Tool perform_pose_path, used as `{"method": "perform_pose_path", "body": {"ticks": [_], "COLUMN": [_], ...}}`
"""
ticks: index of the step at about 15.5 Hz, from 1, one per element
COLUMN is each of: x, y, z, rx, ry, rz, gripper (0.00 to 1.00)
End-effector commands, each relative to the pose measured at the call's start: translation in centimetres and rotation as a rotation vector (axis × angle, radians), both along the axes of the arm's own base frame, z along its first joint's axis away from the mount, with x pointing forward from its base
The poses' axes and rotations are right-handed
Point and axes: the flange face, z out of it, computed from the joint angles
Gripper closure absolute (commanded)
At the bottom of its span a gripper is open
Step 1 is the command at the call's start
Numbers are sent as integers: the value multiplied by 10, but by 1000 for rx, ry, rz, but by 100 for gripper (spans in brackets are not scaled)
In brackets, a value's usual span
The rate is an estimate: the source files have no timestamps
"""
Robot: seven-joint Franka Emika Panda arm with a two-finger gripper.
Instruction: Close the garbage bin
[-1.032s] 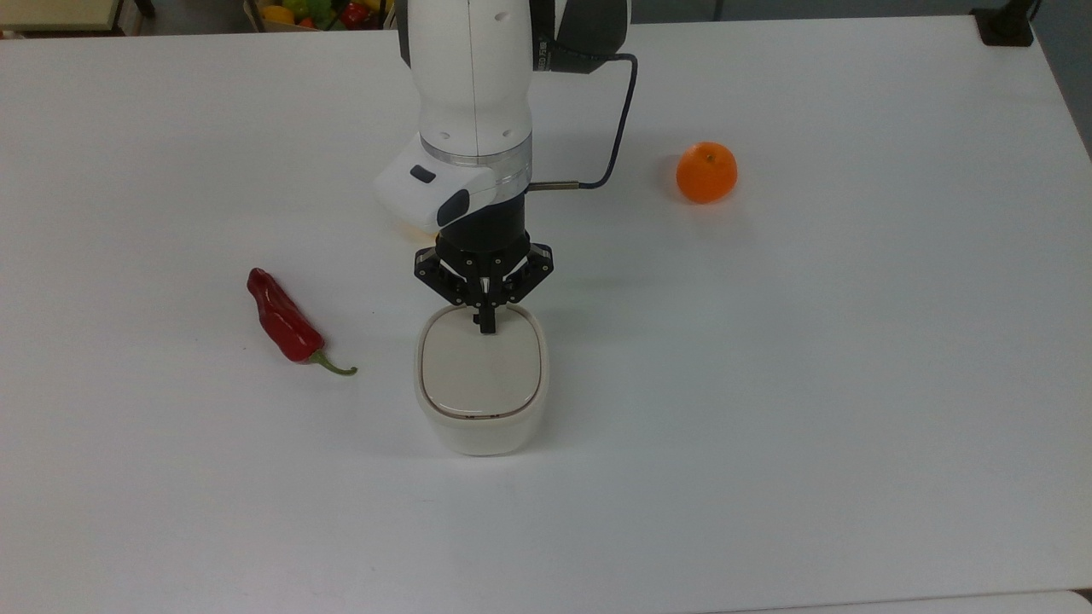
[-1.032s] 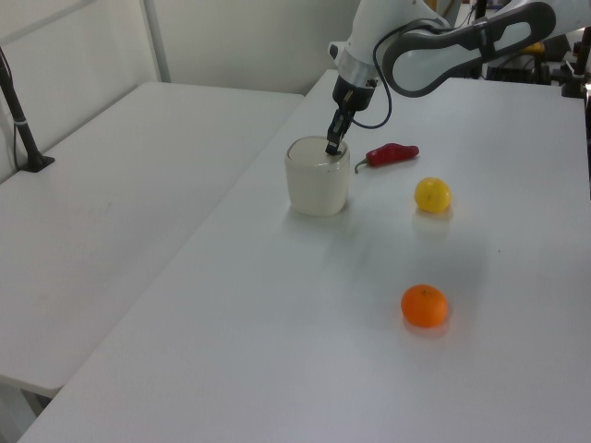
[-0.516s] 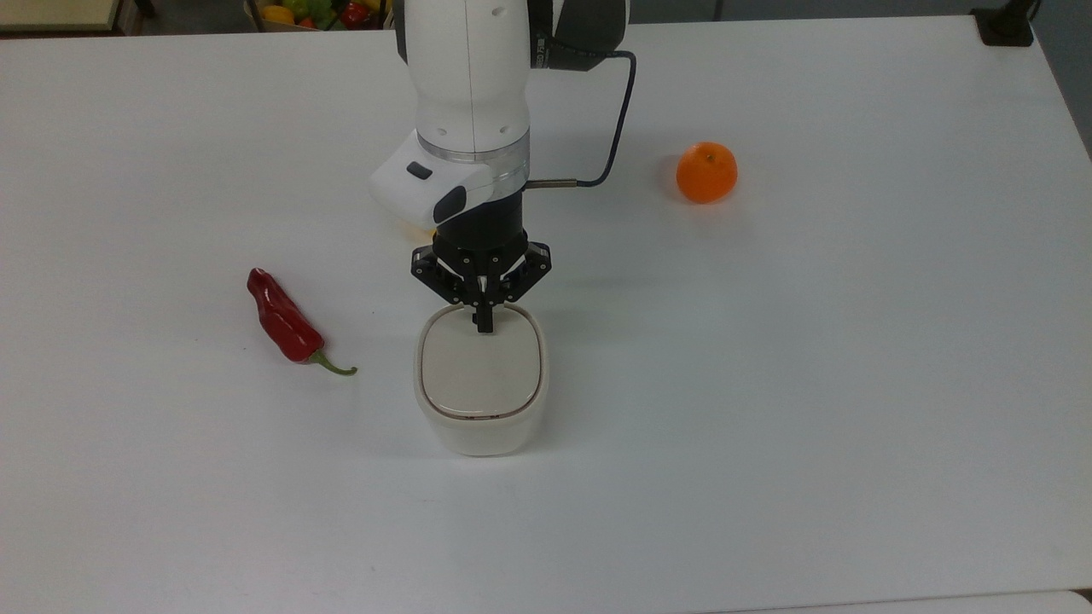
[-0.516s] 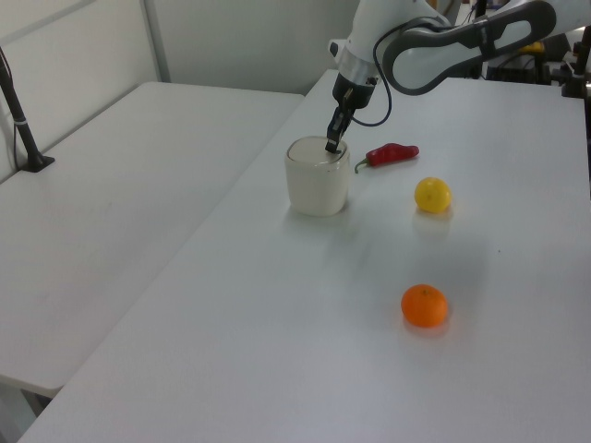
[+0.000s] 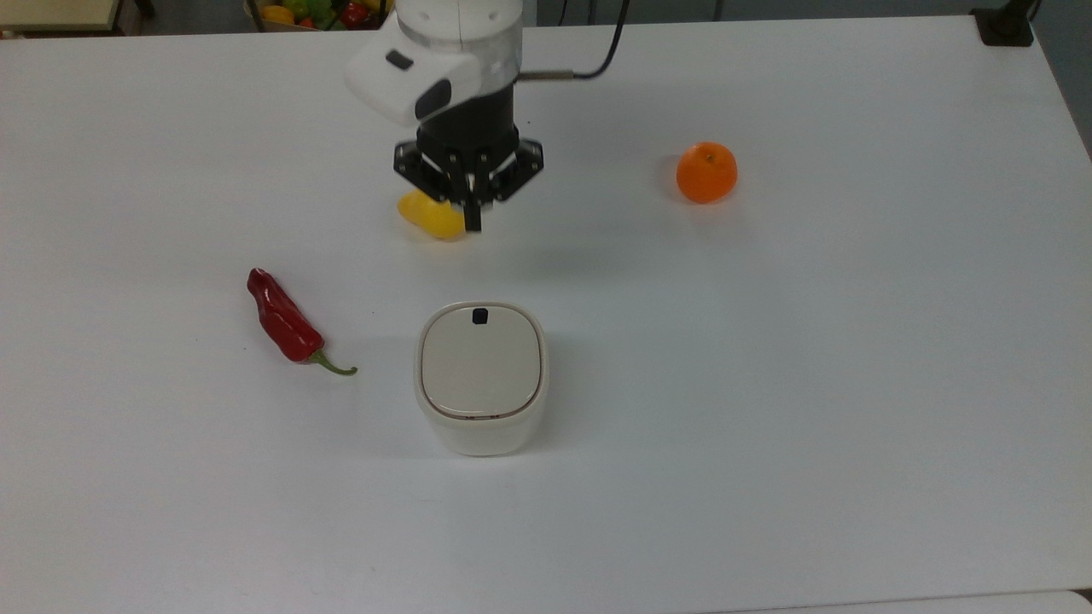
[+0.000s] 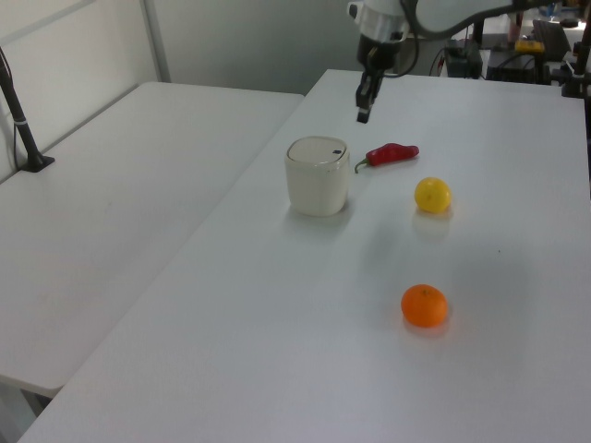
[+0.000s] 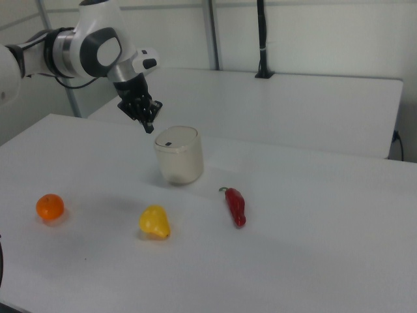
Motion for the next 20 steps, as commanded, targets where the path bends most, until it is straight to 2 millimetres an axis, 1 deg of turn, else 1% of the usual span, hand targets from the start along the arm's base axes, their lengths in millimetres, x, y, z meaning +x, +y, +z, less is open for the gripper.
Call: {"method": "perform_pose_path", "body": {"ticks": [1, 5, 7, 8, 9, 10, 11, 12, 14, 20], "x": [-40, -83, -99, -105, -107, -109, -110, -109, -109, -109], "y": [-19, -34, -44, -48, -49, -57, -60, -61, -61, -62], "z": [29, 59, 70, 74, 75, 76, 77, 78, 77, 77], "rx": [-13, -27, -28, -28, -29, -29, -28, -27, -29, -29], "ry": [117, 193, 202, 206, 219, 230, 228, 224, 225, 227], "rz": [-38, -59, -74, -81, -83, -96, -102, -103, -103, -101], "gripper": [100, 100, 100, 97, 72, 52, 23, 8, 0, 0]}}
